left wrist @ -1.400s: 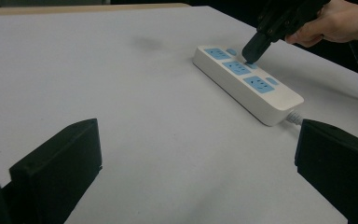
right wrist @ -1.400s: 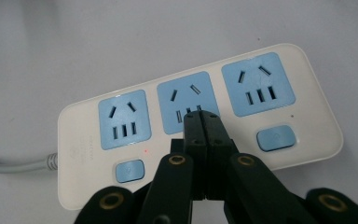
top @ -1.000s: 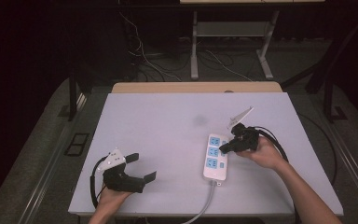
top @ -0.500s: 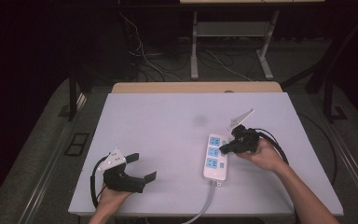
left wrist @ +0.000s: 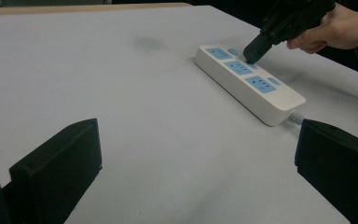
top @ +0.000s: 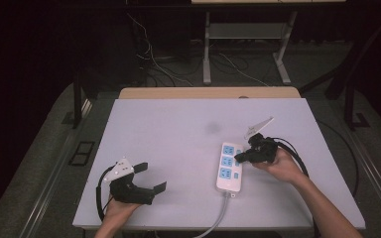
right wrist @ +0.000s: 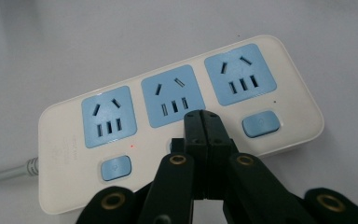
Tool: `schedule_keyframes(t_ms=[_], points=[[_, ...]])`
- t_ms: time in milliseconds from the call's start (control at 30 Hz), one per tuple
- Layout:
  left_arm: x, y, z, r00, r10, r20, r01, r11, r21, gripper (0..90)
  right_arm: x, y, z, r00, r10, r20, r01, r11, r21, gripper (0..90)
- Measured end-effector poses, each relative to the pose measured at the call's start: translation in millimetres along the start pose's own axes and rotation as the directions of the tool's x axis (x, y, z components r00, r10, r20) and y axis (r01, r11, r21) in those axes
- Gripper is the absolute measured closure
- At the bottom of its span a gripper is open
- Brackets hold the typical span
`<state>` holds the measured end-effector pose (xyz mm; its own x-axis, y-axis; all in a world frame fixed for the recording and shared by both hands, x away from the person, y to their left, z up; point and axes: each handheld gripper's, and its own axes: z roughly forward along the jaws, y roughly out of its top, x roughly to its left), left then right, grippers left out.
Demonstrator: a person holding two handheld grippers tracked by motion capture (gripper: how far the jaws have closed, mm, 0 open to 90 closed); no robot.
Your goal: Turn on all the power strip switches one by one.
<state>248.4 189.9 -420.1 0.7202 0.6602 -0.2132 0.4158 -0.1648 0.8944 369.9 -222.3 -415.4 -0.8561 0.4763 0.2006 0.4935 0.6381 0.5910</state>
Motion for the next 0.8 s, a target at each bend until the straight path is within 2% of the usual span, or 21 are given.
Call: schedule_keyframes(t_ms=[167, 300, 467, 700, 800], points=[[-0.5, 0.0, -0.3, 1.0, -0.003, 0.0, 0.003, 1.0, -0.003, 0.0, 2.0, -1.7, 1.8, 1.0, 0.003, 0.002, -0.003, 1.0, -0.008, 90.0], [-1.7, 0.2, -0.8, 1.0, 0.0, 0.002, 0.0, 1.0, -0.005, 0.0, 6.4, -0.4, 1.9, 0.9993, -0.021, 0.031, 0.021, 1.0, 0.002, 90.0], [-0.5, 0.0, -0.8, 1.0, -0.006, 0.001, 0.006, 1.0, -0.006, 0.0, 3.1, -2.7, 0.9, 0.9999, -0.004, 0.01, 0.004, 1.0, -0.013, 90.0], [1.2, -0.2, -0.4, 1.0, -0.006, 0.0, 0.006, 1.0, -0.001, 0.0, 4.6, -3.2, 0.6, 0.9998, -0.005, 0.018, 0.005, 1.0, -0.019, 90.0], [0.9, -0.1, -0.7, 1.0, -0.007, -0.002, 0.007, 1.0, -0.003, 0.0, 5.9, -1.9, -0.4, 0.9996, -0.013, 0.024, 0.013, 1.0, -0.003, 90.0]])
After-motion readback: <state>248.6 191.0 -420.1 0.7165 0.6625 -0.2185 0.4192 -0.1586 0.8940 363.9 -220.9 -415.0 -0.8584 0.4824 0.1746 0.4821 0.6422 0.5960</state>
